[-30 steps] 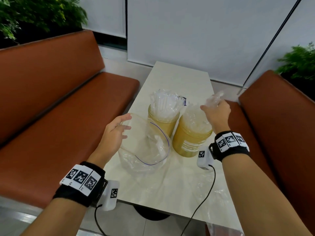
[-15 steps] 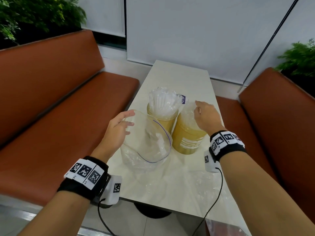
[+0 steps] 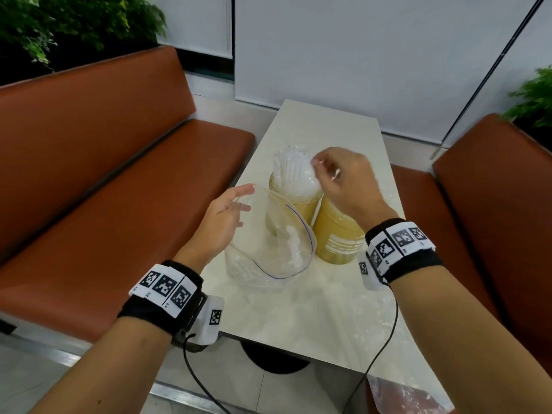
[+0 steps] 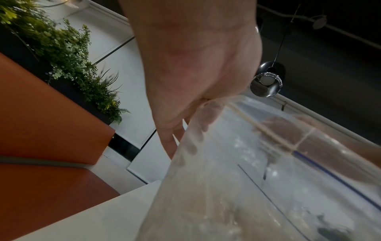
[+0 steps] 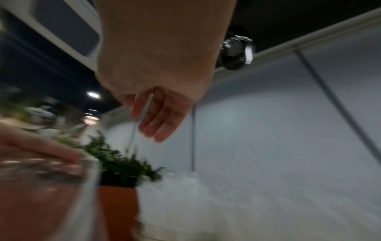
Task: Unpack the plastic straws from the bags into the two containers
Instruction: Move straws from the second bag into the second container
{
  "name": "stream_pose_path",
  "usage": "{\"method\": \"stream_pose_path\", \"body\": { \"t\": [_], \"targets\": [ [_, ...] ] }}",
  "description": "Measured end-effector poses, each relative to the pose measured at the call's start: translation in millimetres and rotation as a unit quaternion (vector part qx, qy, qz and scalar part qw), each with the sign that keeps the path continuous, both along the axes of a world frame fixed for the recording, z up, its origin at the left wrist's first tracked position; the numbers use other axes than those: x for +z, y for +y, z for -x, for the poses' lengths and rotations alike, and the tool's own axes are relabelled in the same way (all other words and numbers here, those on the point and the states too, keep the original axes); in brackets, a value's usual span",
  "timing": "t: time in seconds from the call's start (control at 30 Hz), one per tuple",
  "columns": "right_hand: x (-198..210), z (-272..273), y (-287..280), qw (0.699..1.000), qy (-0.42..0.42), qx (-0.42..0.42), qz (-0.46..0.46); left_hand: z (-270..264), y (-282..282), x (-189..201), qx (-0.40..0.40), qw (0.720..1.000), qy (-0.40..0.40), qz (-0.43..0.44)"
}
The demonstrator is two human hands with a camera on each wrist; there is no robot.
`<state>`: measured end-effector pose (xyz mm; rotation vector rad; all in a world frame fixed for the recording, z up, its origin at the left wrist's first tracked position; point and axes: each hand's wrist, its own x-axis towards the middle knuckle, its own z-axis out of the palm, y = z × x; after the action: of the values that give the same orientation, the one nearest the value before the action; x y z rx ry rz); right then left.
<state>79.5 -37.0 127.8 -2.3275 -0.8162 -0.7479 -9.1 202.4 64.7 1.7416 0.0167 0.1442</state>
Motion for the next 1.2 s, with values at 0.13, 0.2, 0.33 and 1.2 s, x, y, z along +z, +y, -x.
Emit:
{"method": "stream_pose_path", "body": {
  "t": [0.13, 0.2, 0.33, 1.2],
  "targets": [
    [-3.1, 34.5, 54.8, 0.923, 0.316, 0.143, 0.167, -0.4, -0.6, 3.2, -0.020, 0.999, -0.006, -0.034],
    [-22.2, 44.0, 71.5, 0.860, 0.388, 0.156, 0.291, -0.3, 0.4, 4.8, -0.033, 0.998, -0.008, -0.052],
    [-63.4, 50.9, 89.2, 0.796, 0.405, 0.131, 0.430, 1.4, 3.2, 5.6, -0.040, 0.998, -0.014, -0.044],
    [-58.5, 50.1, 74.0, 0.918, 0.358, 0.133, -0.104, 1.2, 26.6, -9.1, 0.024, 0.999, 0.037, -0.022]
  ]
}}
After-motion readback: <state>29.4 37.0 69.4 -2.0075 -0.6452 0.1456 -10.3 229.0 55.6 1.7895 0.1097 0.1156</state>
